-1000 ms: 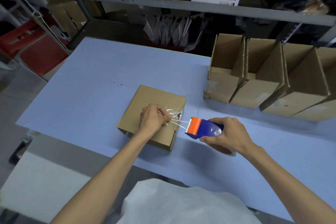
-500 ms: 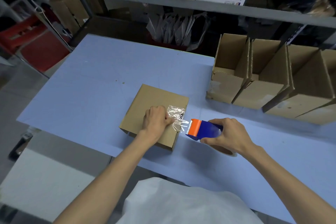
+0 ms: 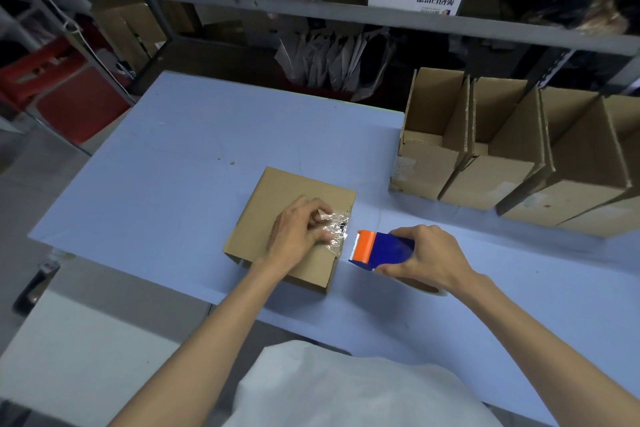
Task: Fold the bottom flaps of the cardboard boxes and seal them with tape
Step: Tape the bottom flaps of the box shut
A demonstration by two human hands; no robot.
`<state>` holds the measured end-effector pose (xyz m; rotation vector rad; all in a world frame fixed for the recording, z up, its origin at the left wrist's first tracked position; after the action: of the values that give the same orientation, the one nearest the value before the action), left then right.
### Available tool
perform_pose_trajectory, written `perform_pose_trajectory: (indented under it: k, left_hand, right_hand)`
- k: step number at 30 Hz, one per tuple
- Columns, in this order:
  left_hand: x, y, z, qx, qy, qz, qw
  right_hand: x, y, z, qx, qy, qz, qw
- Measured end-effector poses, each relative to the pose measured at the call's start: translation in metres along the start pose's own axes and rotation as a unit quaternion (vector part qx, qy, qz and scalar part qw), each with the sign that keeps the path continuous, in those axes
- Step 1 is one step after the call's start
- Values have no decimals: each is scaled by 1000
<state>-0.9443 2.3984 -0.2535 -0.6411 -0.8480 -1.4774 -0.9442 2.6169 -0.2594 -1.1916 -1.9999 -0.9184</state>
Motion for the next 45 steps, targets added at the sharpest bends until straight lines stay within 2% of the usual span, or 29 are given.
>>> perform_pose_trajectory:
  k: [2, 7, 12, 20, 23, 26, 28, 32, 34, 37, 39, 41, 43, 45]
  left_hand:
    - [-7, 1, 3, -40, 17, -43, 998]
    - [-17, 0, 4, -77, 25, -91, 993]
    - [-22, 1, -2, -60, 78, -97, 990]
    - [-27, 1, -1, -63, 75, -97, 990]
    - [-22, 0, 4, -71, 74, -80, 992]
    - [-22, -3, 12, -110, 15, -70, 991]
    - [-22, -2, 18, -152, -65, -58, 985]
    - [-39, 3, 29, -219, -221, -113, 944]
    - [-45, 1, 32, -236, -264, -133, 926]
    - [-48, -2, 31, -217, -250, -150, 932]
    - [-41, -10, 29, -174, -153, -142, 962]
    - [-27, -24, 27, -110, -41, -93, 989]
    - [-15, -39, 30, -99, -85, -27, 991]
    - [-21, -55, 30, -89, -152, -38, 984]
  right_hand:
    - [0, -1, 0, 0, 0, -2, 1000]
    - [-6, -3, 2, -2, 5, -17, 1000]
    - [-13, -6, 0, -4, 29, -36, 999]
    - [-22, -36, -47, 20, 174, -61, 983]
    - [-28, -35, -53, 62, 291, -62, 953]
    - [-30, -24, -20, 9, 236, -70, 969]
    - [-12, -23, -7, -20, 196, -11, 980]
    - [-5, -20, 8, -48, 164, 20, 985]
    - [-7, -20, 15, -68, 126, 19, 989]
    - [-17, -17, 19, -83, 117, 26, 989]
    - [-28, -19, 18, -77, 137, 27, 987]
    - [-36, -19, 20, -83, 129, 36, 987]
    - [-43, -22, 29, -102, 102, 34, 989]
    - [-48, -26, 36, -111, 68, 41, 991]
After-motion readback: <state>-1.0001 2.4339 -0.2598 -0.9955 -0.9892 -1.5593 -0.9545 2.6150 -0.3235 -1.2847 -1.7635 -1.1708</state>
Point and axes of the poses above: each hand's wrist, its own y-axis away from the middle knuckle, its own x-axis out of the back of the hand, z = x × y, the point moved 9 cm from there along -y, towards the middle knuckle, and after that the axes turned 7 degrees about -y, right-handed, at the moved point
